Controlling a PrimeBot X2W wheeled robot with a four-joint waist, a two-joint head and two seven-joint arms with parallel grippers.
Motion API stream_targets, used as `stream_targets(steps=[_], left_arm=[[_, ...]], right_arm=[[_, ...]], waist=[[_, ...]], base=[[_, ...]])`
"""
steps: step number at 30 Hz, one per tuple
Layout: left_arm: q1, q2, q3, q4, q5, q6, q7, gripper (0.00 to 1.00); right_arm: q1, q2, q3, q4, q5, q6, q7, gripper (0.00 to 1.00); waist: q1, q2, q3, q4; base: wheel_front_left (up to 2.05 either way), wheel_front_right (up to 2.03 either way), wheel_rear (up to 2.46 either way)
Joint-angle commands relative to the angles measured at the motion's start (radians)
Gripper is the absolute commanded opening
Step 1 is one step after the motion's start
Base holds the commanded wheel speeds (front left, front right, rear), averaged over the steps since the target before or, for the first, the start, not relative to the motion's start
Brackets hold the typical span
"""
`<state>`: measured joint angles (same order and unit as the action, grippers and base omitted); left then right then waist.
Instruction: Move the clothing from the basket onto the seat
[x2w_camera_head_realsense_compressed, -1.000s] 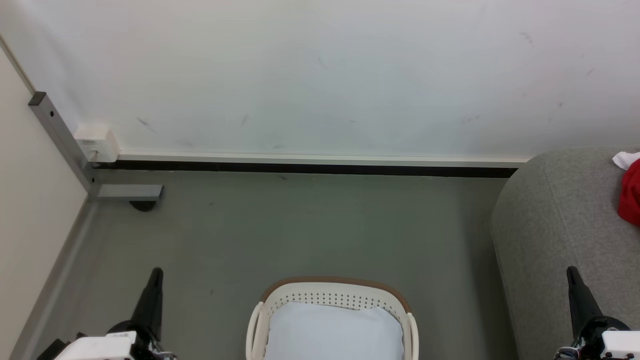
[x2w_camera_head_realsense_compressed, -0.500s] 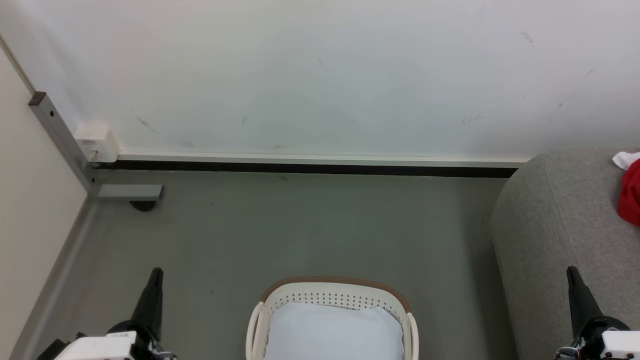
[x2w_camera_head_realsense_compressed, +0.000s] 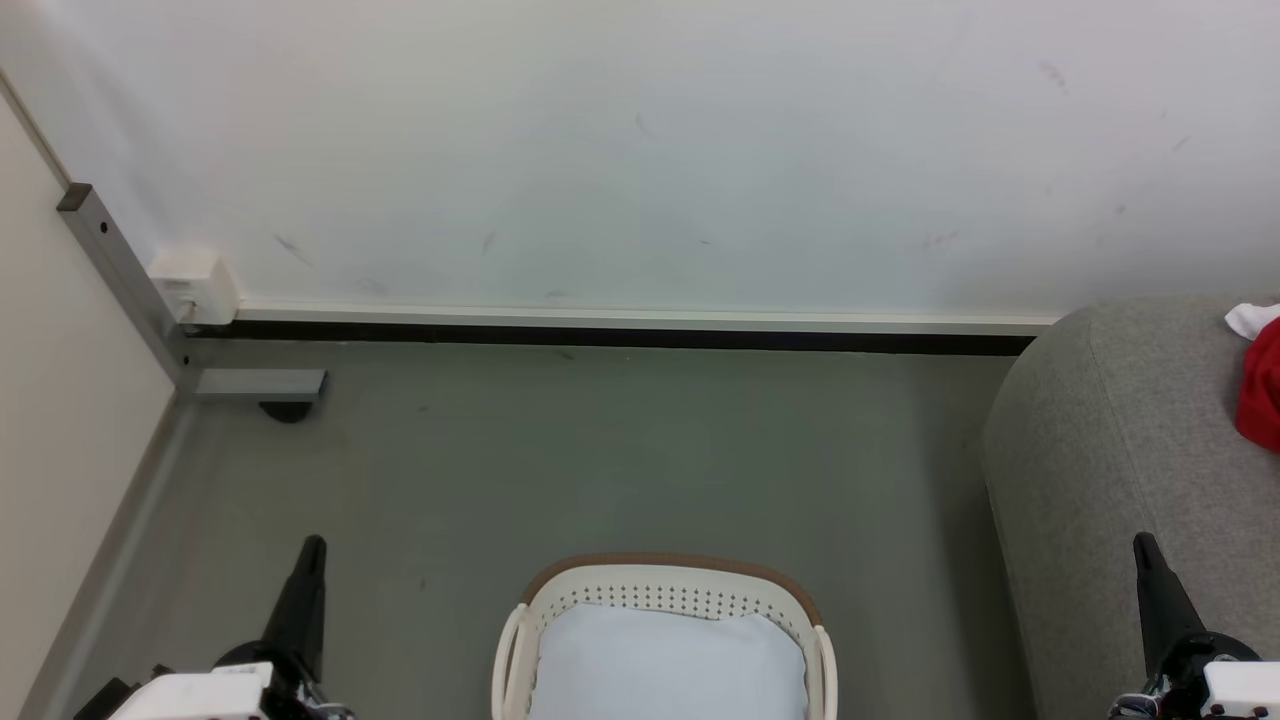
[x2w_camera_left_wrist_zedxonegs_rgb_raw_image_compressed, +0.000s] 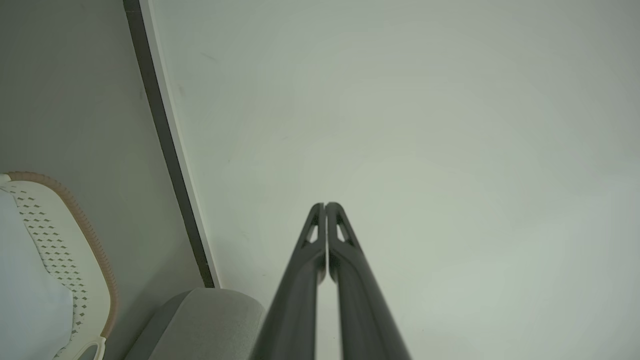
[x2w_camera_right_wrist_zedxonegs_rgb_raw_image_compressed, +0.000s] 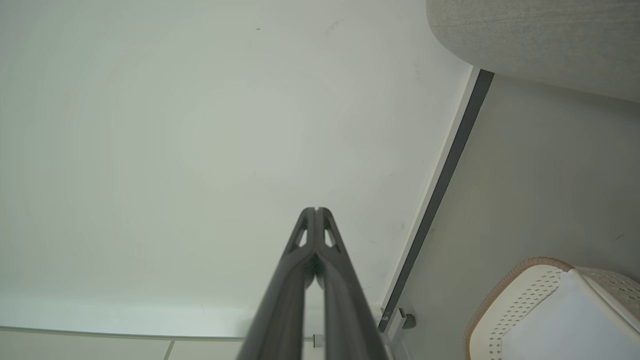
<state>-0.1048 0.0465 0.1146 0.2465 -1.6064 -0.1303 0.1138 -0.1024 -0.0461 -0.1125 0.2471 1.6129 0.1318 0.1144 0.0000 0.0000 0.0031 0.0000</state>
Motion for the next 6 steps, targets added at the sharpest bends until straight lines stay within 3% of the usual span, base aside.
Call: stream_targets(steps=[1, 6], left_arm=[[-0.008, 0.007, 0.002, -0.003, -0.012, -0.003, 0.004, 0.0], [-0.008, 0.007, 0.002, -0.003, -0.012, -0.003, 0.004, 0.0]], right_arm=[[-0.013, -0.008, -0.003, -0.005, 0.0, -0.002, 0.003, 0.0], [-0.013, -0.008, -0.003, -0.005, 0.0, -0.002, 0.003, 0.0]], waist=[[0.0, 0.0, 0.0, 0.0], [0.0, 0.0, 0.0, 0.0]], base=[[0.0, 0.0, 0.0], [0.0, 0.0, 0.0]])
